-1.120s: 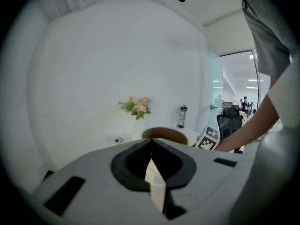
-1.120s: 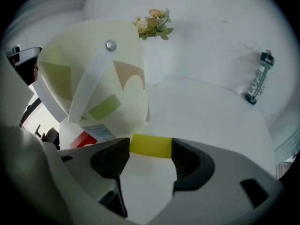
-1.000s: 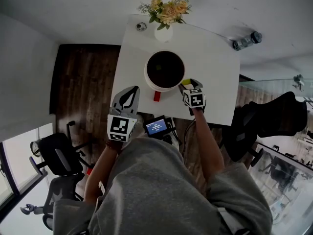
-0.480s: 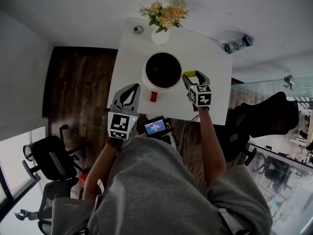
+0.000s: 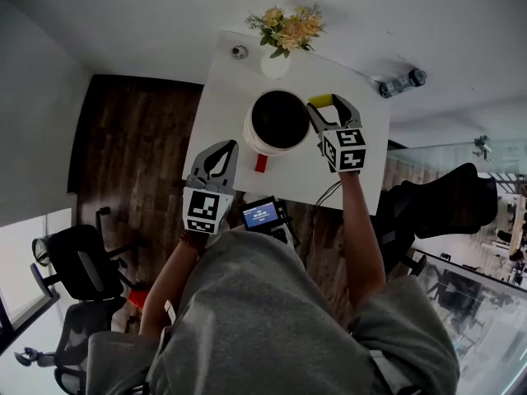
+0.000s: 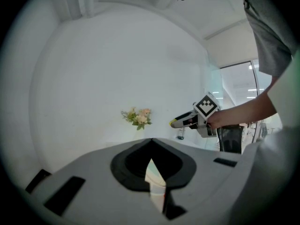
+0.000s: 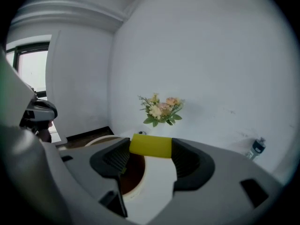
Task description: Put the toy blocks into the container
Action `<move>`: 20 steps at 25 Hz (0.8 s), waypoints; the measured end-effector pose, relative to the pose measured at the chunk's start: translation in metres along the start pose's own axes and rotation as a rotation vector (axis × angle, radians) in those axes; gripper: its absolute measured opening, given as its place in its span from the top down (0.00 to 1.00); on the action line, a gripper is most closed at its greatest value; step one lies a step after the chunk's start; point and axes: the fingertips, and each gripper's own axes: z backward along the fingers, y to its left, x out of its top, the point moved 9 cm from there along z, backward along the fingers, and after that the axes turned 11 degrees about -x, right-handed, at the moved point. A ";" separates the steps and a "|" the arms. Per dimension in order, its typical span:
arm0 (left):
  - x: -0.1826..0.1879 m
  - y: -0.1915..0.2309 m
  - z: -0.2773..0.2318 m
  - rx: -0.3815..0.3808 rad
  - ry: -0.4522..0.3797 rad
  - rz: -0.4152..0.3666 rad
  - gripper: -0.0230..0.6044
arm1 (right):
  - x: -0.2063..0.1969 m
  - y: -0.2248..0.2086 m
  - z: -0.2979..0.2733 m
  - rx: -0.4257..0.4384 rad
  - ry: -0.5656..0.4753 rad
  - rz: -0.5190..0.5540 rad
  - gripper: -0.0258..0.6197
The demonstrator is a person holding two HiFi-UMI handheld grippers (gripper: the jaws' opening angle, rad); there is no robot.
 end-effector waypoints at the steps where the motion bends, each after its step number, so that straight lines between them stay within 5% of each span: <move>1: 0.000 0.000 0.001 0.002 -0.001 0.000 0.95 | 0.003 0.006 -0.001 0.013 -0.004 0.009 0.52; 12: 0.002 0.004 0.005 0.030 -0.011 0.006 0.95 | -0.021 0.059 -0.026 0.157 0.106 0.101 0.52; 20: 0.000 0.005 0.007 0.037 -0.007 0.008 0.95 | -0.037 0.067 -0.030 0.182 0.162 0.137 0.52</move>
